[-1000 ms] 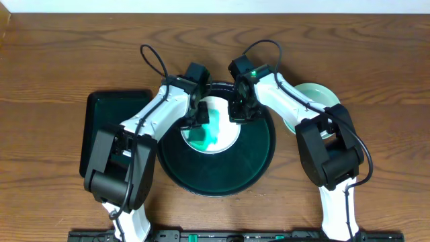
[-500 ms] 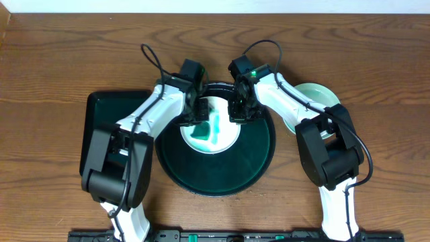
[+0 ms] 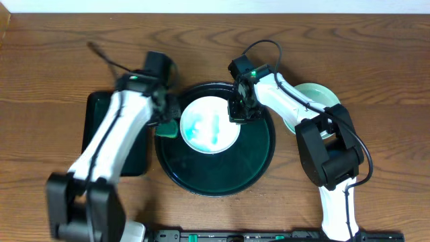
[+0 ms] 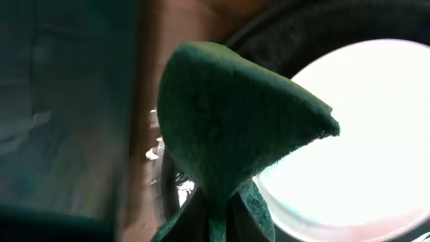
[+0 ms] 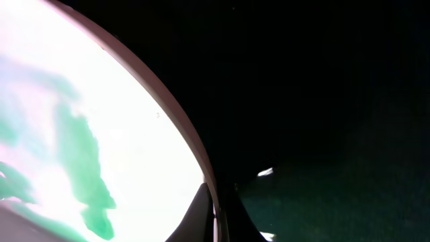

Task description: Clean dirty plates on tray and stack at the side

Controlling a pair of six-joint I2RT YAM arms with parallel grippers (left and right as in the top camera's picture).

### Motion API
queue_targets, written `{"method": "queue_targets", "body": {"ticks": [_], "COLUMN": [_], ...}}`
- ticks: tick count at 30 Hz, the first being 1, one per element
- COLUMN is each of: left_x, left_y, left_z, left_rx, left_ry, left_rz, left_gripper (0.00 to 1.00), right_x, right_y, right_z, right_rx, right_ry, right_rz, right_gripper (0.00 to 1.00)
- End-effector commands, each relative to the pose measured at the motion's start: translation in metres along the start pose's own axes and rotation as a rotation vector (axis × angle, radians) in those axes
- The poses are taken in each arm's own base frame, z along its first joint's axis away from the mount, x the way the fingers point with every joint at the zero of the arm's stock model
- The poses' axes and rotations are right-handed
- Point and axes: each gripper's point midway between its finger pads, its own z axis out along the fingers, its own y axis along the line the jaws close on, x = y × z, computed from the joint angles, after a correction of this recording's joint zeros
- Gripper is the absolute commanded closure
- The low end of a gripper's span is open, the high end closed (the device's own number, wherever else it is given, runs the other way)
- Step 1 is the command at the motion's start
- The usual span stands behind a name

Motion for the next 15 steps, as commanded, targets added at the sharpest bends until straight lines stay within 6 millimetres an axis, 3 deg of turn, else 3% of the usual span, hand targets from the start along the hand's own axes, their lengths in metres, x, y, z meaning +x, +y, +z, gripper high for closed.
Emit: {"method": "queue_targets", "body": {"ticks": [1, 8, 15], "left_x": [-0.010, -0.012, -0.013], "left_y": [0.018, 0.067, 0.095], "left_z": [-0.025, -0.020, -0.012], "left_rx": [0.006, -0.042, -0.068], "left_ry": [-0.055, -0.020, 0.006], "left_rz": [-0.041, -0.160, -0.240], "left_gripper": [0.93, 0.93, 0.93], "right_x": [0.010, 0.004, -0.013], "right_y": [0.001, 0.011, 0.011], "right_z": [0.015, 0.004, -0.038], "right_rx": [0.028, 0.009, 0.156], "right_ry": [0.028, -0.009, -0.199], "right_rz": [-0.027, -0.103, -0.198], "right_gripper": [0.99, 0.99, 0.99]}}
